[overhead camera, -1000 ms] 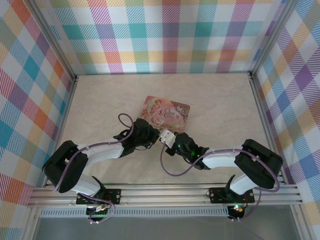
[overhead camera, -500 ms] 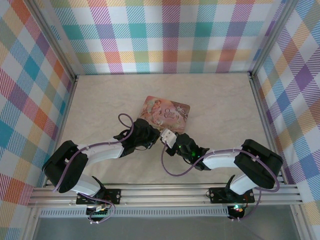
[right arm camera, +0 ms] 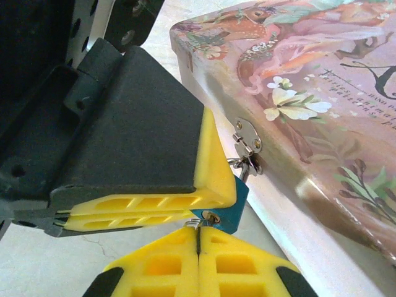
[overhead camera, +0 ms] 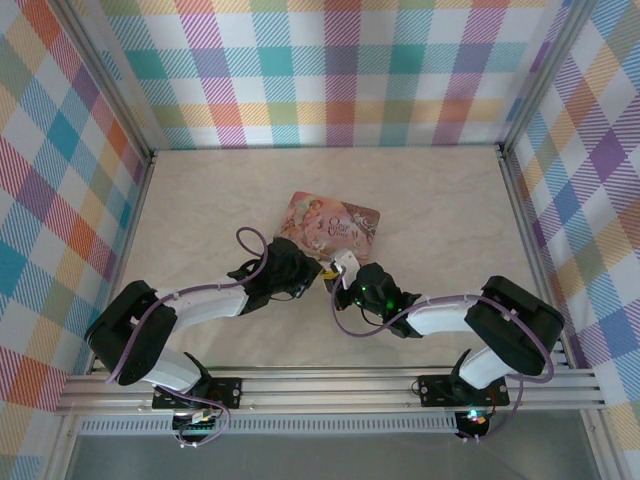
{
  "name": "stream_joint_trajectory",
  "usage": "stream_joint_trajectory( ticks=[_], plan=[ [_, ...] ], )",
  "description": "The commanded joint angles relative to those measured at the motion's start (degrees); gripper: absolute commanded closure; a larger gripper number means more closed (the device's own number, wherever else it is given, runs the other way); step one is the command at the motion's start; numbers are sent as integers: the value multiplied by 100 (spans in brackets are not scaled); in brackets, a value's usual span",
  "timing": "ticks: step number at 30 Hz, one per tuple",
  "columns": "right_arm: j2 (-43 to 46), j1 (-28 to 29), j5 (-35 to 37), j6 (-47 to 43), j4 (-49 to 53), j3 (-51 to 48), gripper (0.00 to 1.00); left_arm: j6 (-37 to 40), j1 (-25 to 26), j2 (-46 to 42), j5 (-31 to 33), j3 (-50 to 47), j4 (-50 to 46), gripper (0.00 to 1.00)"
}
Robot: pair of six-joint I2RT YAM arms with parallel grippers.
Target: Unlock the padlock with the key
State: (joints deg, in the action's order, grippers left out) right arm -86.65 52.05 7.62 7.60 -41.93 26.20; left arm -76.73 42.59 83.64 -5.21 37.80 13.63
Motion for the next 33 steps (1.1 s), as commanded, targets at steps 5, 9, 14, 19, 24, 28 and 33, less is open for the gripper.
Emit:
stream_joint_trajectory(
  ticks=[5,9,14,19,24,28,33],
  plan=[
    [-276,-122,-162,658,-182,-57,100,5,175,96,-287,182,522,100],
    [-382,-138,-199,822,-162,-39,100,5,179,136,-278,174,544,100],
    [-446,-149,-123,883,-38,-2,100,44,172,145,-238,171,506,94],
    [-516,-177,34,945,164,20,100,140,169,110,-169,173,341,84],
    [-558,-208,-9,1075,85,-51,100,228,135,-62,-86,114,165,75],
    [-520,-225,-86,1130,-27,-89,100,456,96,-283,-25,170,-146,68],
    [-481,-281,-228,1312,-211,-176,100,888,9,-710,165,332,-860,58]
  ],
)
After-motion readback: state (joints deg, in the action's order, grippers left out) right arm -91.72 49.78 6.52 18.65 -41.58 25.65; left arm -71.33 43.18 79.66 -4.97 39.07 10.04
